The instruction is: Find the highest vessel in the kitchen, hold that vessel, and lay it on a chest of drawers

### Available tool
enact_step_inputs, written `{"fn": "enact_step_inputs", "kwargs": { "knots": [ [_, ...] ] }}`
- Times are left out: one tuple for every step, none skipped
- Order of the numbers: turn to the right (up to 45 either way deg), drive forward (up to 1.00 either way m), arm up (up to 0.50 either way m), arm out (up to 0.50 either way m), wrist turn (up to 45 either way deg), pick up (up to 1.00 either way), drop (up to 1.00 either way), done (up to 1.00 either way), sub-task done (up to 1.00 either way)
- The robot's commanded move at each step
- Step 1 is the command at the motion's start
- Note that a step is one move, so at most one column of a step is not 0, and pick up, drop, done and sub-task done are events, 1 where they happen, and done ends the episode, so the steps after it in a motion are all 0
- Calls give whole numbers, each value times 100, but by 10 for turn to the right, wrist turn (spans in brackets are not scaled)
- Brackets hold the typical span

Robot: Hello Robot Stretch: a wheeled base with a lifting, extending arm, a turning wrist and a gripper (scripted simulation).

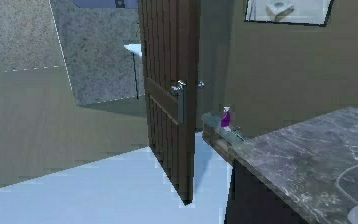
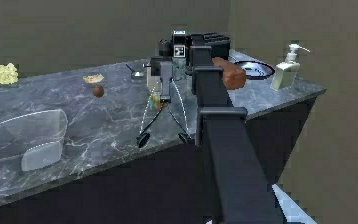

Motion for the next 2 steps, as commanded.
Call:
{"fn": "enact_step_inputs", "kwargs": {
  "knots": [
    [0, 0, 0, 0, 450, 0, 0, 0, 0],
    [0, 0, 0, 0, 450, 0, 0, 0, 0]
  ]
}}
